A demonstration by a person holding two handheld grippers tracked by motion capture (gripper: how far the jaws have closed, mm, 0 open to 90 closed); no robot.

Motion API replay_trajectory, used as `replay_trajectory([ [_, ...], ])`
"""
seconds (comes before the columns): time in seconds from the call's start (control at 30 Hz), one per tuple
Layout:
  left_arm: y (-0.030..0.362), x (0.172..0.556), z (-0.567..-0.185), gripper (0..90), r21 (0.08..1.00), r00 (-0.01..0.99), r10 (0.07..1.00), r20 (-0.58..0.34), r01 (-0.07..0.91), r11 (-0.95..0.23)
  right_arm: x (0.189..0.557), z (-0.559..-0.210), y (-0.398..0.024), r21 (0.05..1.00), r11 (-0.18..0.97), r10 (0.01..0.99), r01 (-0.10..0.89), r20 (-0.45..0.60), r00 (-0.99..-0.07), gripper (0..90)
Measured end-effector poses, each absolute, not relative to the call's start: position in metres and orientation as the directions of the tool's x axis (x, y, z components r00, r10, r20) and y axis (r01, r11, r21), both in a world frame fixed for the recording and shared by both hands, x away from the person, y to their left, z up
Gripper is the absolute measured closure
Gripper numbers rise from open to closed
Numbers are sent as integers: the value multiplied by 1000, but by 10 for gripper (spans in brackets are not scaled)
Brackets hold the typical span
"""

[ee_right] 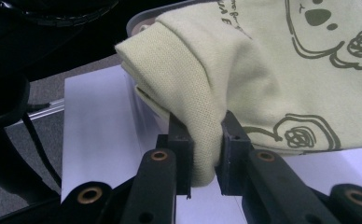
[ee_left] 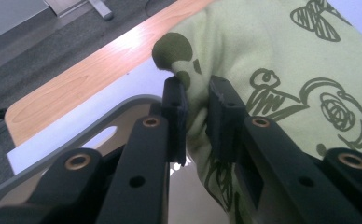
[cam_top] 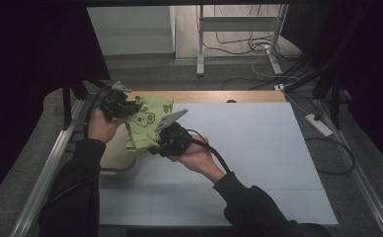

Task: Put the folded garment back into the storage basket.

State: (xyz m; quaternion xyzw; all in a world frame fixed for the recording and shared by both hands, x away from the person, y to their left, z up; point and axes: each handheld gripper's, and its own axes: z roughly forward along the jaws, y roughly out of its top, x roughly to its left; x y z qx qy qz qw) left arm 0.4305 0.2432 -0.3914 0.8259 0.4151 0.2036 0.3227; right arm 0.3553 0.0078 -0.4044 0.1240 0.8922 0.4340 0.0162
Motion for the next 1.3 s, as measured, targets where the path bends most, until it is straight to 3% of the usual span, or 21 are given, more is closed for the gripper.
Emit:
replay_trajectory([
  [1.3,309,418,-408,779,688,462,885,62,623,-373,357,-424,77,774,600,201,202,99,-975,781],
])
